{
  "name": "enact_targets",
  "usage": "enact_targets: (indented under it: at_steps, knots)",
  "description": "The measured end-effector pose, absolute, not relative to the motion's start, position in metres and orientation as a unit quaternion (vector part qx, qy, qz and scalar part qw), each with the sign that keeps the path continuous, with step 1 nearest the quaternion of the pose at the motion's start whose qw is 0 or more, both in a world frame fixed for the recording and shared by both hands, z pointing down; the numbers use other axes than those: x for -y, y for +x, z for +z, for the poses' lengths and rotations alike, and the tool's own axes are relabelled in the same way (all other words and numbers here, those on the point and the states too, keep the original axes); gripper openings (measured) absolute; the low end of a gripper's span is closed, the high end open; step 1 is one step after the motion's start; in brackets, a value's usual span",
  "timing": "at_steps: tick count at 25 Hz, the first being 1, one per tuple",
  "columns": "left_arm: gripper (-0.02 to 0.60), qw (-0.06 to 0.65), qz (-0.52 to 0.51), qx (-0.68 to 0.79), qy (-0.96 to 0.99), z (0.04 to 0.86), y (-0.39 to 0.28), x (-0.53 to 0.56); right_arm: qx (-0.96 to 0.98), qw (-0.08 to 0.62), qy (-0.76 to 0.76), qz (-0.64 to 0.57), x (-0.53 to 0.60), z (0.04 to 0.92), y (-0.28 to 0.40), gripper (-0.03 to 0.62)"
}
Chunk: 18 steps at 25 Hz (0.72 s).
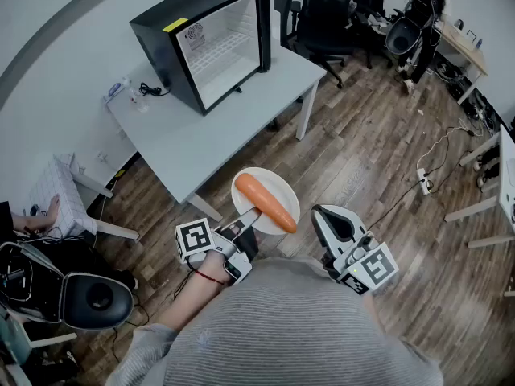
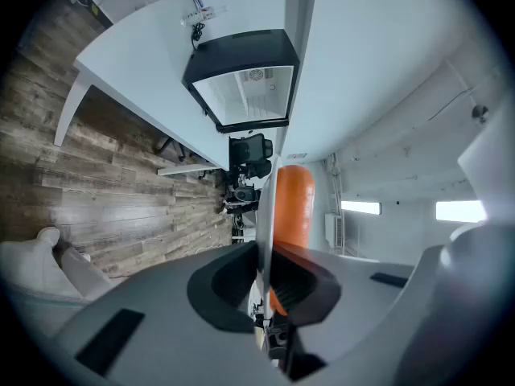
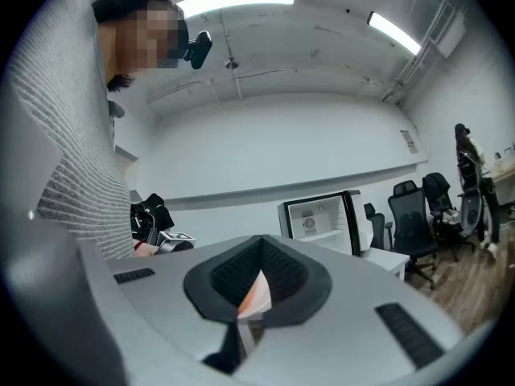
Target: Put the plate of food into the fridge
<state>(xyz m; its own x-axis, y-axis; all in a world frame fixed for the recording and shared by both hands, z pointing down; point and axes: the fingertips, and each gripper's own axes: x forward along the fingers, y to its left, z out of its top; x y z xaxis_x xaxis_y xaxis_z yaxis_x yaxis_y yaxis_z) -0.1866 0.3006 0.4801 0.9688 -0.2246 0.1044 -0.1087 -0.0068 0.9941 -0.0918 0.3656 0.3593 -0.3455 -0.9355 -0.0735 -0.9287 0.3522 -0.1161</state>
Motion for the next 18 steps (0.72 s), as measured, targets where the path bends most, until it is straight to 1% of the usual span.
enact_targets:
  at_steps: [6, 18]
  knots:
    - [0.035, 0.705, -0.053, 0.101, 0.700, 0.470, -0.181, -0.306, -0.821, 0.063, -0.566, -0.027, -0.368, 0.361, -0.096, 0.012]
    - [0.035, 0.700, -0.051, 0.095, 0.706, 0.467, -0.182, -0.310, -0.824, 0.071, -0.562, -0.033, -0.371, 0.362, -0.097, 0.012]
